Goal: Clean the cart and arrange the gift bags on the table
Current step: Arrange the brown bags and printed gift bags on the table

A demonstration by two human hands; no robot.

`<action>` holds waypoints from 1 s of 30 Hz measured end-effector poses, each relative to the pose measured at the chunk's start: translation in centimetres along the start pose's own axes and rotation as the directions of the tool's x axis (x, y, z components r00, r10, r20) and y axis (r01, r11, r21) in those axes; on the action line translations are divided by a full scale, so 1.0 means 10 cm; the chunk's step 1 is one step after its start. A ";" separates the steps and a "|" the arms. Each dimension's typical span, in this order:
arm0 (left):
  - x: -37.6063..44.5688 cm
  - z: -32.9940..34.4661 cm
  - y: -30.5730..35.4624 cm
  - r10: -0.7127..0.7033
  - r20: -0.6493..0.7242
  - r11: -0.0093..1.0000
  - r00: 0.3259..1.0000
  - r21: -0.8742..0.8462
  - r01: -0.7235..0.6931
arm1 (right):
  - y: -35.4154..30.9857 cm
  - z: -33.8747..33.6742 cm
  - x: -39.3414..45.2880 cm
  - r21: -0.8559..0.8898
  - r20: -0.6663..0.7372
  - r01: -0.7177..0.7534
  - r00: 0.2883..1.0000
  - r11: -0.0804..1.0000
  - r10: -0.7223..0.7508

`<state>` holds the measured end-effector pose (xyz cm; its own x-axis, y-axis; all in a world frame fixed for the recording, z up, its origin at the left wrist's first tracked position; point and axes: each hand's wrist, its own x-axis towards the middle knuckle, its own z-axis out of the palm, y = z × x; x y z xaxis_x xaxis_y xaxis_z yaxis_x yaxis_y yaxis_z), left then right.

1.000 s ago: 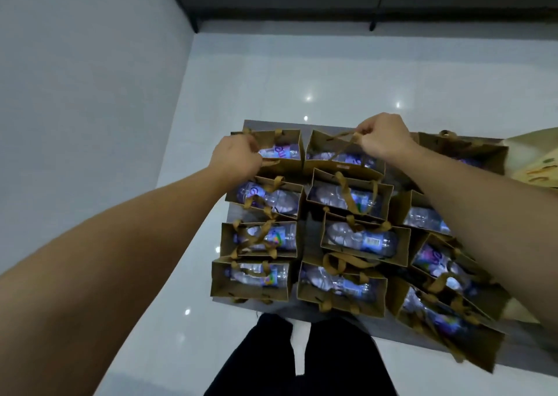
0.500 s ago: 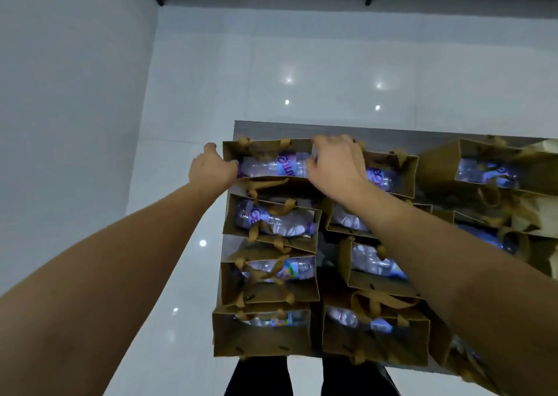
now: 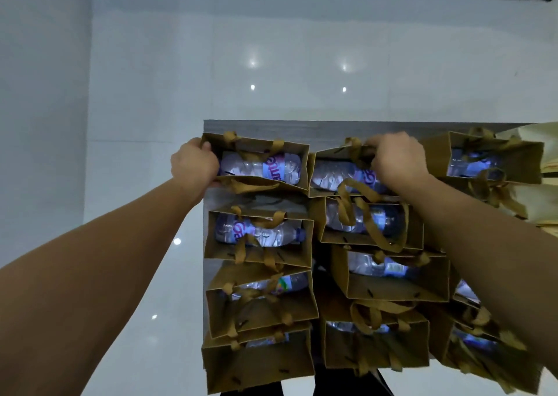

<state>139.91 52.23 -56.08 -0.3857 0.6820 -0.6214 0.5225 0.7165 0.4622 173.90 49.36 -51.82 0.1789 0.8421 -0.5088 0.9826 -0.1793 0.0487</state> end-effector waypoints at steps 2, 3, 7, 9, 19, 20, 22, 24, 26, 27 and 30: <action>0.04 0.01 0.05 0.009 0.005 1.000 1.000 0.015 -0.009 | 0.06 -0.01 0.07 0.008 -0.017 -0.013 1.000 1.000 0.014; 0.05 0.02 0.07 0.014 0.004 1.000 1.000 0.021 -0.014 | 0.09 -0.01 0.10 0.019 -0.028 -0.017 0.999 1.000 0.017; 0.00 0.05 0.04 0.001 0.000 1.000 1.000 0.025 -0.001 | 0.14 -0.03 0.20 0.026 -0.051 -0.037 0.998 0.999 0.038; -0.02 0.07 -0.03 -0.006 -0.020 1.000 1.000 0.006 0.006 | 0.12 -0.03 0.22 0.031 -0.051 -0.049 0.997 0.998 0.051; -0.08 0.12 0.03 -0.123 -0.031 0.985 0.992 -0.123 0.118 | -0.01 0.10 -0.11 0.174 -0.336 0.187 0.934 0.967 -0.121; -0.09 0.12 0.03 -0.137 -0.027 0.981 0.990 -0.140 0.132 | -0.06 0.14 -0.18 0.192 -0.372 0.230 0.917 0.954 -0.146; -0.09 0.11 0.05 -0.175 -0.011 0.969 0.985 -0.177 0.170 | -0.20 0.20 -0.30 0.216 -0.432 0.275 0.887 0.937 -0.161; -0.09 0.09 0.07 -0.213 -0.001 0.951 0.977 -0.227 0.207 | -0.36 0.26 -0.35 0.274 -0.474 0.311 0.867 0.910 -0.154; -0.09 0.09 0.08 -0.242 0.004 0.937 0.970 -0.260 0.235 | -0.51 0.28 -0.37 0.328 -0.473 0.358 0.863 0.874 -0.177; -0.09 0.09 0.07 -0.247 0.004 0.934 0.969 -0.266 0.239 | -0.57 0.28 -0.37 0.325 -0.460 0.383 0.863 0.864 -0.210; -0.12 0.10 0.10 -0.240 0.001 0.932 0.971 -0.281 0.231 | -0.79 0.21 -0.37 0.245 -0.352 0.346 0.902 0.906 -0.249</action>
<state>141.68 52.03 -55.55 -0.4990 0.4897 -0.7150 0.1844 0.8661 0.4646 165.41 46.55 -52.13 -0.0659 0.9835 -0.1685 0.9397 0.0044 -0.3419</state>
